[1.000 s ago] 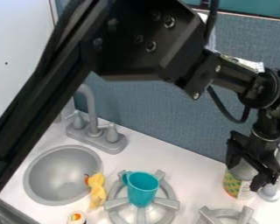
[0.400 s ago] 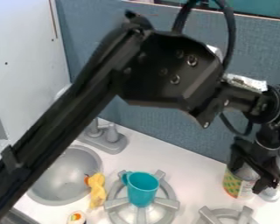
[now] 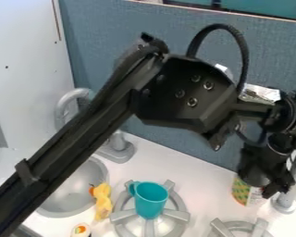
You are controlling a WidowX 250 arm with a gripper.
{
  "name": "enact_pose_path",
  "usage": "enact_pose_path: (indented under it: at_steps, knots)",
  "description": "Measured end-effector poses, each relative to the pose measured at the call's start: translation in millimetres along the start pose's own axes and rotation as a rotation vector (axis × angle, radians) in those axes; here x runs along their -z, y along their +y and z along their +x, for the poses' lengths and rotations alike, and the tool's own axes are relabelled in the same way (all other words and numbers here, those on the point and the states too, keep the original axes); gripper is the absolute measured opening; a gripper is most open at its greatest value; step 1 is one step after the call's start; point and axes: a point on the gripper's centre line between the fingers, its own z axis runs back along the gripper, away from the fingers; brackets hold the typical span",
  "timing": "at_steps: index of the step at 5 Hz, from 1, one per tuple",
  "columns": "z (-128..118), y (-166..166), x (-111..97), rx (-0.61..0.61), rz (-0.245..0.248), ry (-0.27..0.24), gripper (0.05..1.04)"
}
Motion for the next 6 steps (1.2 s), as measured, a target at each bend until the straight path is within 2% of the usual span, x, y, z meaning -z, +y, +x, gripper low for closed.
enact_pose_path:
  at_steps: [1,3,6]
  knots:
    - [-17.4,19.0,8.0,-0.144,0.123,0.056,1.001]
    - [-40.2,75.0,21.3,-0.268,0.241,0.158,1.001]
    - [-46.3,91.9,26.1,-0.248,0.223,0.167,1.001]
